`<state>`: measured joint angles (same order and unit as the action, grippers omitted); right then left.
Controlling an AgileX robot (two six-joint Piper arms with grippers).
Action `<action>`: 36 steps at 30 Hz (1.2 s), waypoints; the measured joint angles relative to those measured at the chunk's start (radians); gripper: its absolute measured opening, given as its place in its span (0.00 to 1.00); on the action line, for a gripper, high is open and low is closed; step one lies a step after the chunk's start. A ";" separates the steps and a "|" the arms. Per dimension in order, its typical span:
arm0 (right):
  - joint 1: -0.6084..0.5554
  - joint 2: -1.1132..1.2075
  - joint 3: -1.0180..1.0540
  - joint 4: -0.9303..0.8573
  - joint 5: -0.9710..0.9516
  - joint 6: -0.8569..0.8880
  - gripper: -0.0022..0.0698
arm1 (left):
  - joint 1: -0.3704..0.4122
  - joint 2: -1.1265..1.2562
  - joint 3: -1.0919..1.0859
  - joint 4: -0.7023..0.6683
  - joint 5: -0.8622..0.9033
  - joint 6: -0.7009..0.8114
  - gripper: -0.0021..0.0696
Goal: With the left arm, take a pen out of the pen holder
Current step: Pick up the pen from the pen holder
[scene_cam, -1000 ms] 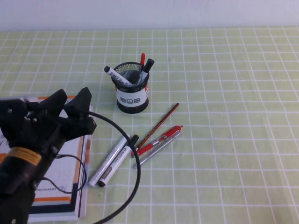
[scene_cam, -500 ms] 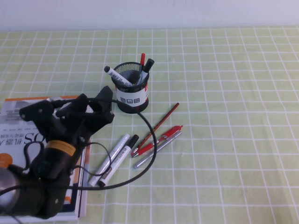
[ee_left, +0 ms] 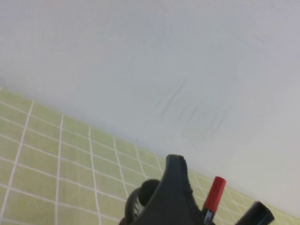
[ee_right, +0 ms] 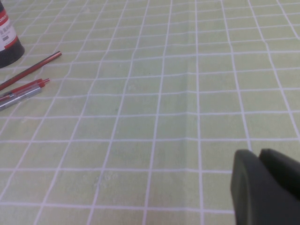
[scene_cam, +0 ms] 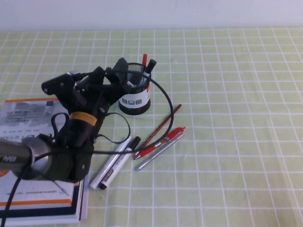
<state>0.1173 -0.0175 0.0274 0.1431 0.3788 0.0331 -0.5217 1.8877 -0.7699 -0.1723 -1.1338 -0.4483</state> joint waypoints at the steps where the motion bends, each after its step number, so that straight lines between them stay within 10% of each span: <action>1: 0.000 0.000 0.000 0.000 0.000 0.000 0.01 | 0.005 0.012 -0.020 0.000 0.000 0.000 0.76; 36: 0.000 0.000 0.000 0.000 0.000 0.000 0.01 | 0.054 0.211 -0.274 0.019 0.131 -0.009 0.69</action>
<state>0.1173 -0.0175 0.0274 0.1431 0.3788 0.0331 -0.4673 2.0988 -1.0438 -0.1535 -1.0032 -0.4568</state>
